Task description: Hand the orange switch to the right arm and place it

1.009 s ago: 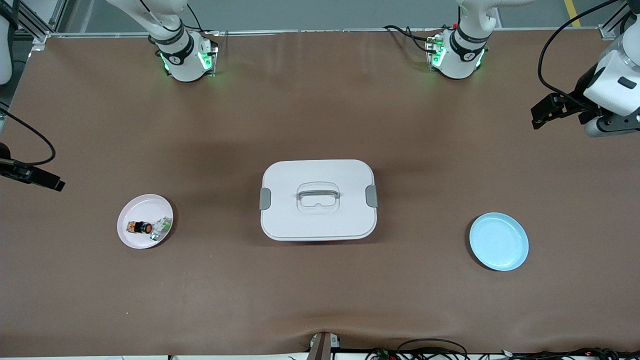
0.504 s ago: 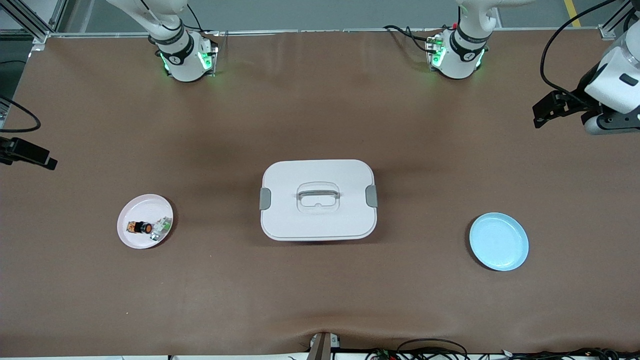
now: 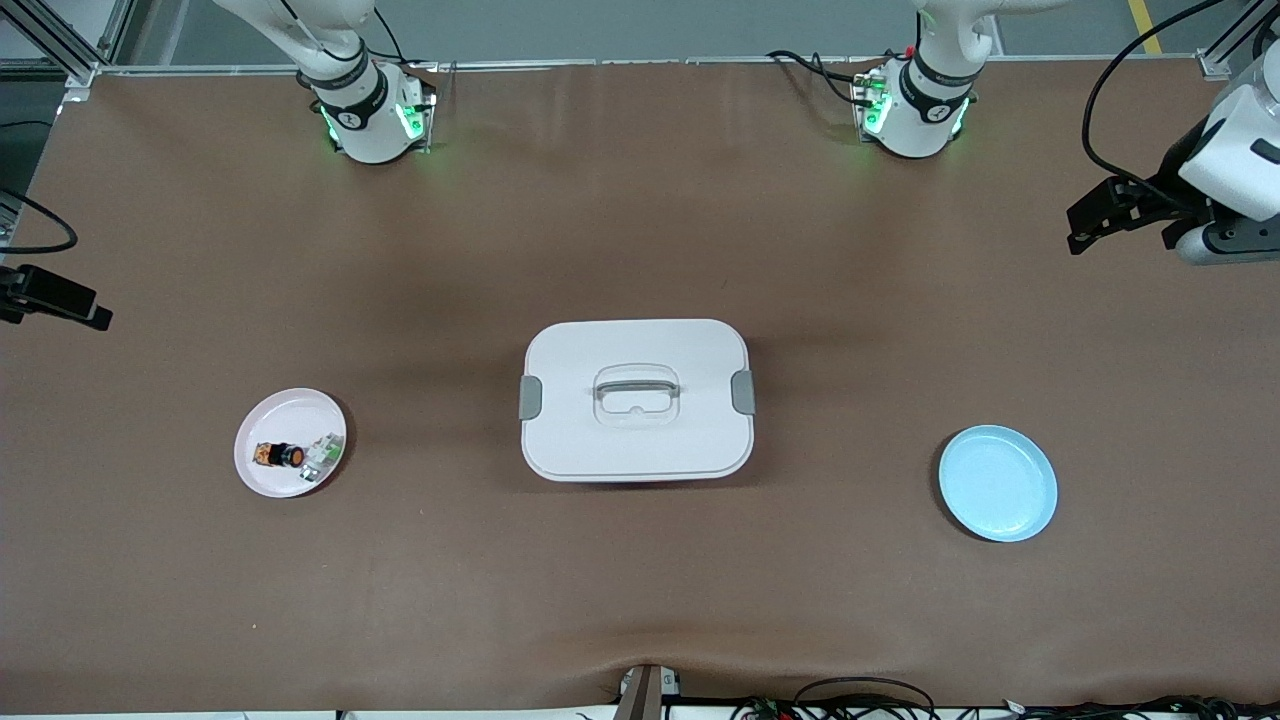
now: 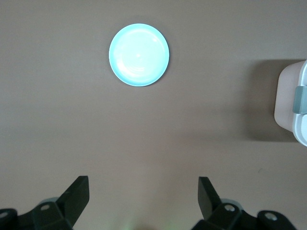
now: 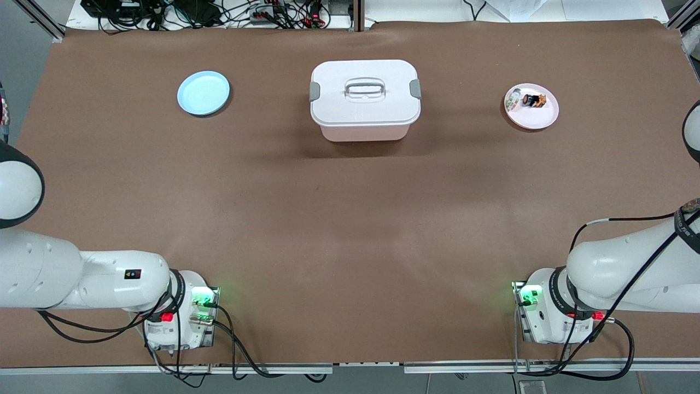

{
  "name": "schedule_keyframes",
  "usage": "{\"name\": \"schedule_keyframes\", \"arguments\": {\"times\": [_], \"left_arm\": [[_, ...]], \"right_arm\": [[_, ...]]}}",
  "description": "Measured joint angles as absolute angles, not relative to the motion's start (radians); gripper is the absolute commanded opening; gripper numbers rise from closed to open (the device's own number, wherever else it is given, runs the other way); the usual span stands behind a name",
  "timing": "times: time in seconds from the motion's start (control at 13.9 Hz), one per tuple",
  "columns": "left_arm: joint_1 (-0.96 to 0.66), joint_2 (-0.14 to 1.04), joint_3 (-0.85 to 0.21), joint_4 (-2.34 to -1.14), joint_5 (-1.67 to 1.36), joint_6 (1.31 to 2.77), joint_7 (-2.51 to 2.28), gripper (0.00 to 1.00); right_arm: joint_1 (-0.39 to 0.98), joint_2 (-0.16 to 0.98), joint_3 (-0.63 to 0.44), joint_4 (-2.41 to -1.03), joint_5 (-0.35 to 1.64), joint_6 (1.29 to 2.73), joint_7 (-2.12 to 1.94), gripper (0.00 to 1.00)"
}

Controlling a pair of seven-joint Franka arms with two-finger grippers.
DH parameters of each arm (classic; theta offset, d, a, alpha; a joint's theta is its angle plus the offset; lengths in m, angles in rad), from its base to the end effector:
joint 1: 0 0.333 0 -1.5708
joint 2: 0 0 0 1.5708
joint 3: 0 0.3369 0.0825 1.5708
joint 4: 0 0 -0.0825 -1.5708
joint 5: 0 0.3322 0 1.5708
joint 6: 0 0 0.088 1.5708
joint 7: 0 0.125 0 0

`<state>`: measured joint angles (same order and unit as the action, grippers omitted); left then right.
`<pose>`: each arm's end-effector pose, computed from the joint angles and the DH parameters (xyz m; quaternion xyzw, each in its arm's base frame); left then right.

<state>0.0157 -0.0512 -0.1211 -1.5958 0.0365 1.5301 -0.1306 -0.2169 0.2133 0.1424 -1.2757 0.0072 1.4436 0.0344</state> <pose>0.4790 -0.0478 0.6385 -0.9997 -0.0133 0.0049 0.0221 0.5556 -0.0511 0.6264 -0.9981 0.0553 0.0212 0.0191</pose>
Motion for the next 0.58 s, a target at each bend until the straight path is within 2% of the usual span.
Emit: {"name": "schedule_keyframes", "arguments": {"times": [0.36, 0.43, 0.58], "left_arm": [[0.016, -0.051, -0.120, -1.586, 0.036, 1.527, -0.131, 1.00], [0.016, -0.051, -0.120, -1.584, 0.036, 1.527, -0.131, 1.00], [0.016, -0.051, -0.120, -1.583, 0.036, 1.526, -0.131, 1.00]], "right_arm": [[-0.213, 0.211, 0.139, -1.276, 0.016, 1.424, 0.020, 1.00], [-0.192, 0.209, 0.117, -1.276, 0.020, 1.422, 0.013, 1.00], [-0.069, 0.204, -0.014, -1.276, 0.031, 1.422, 0.009, 1.00]]}}
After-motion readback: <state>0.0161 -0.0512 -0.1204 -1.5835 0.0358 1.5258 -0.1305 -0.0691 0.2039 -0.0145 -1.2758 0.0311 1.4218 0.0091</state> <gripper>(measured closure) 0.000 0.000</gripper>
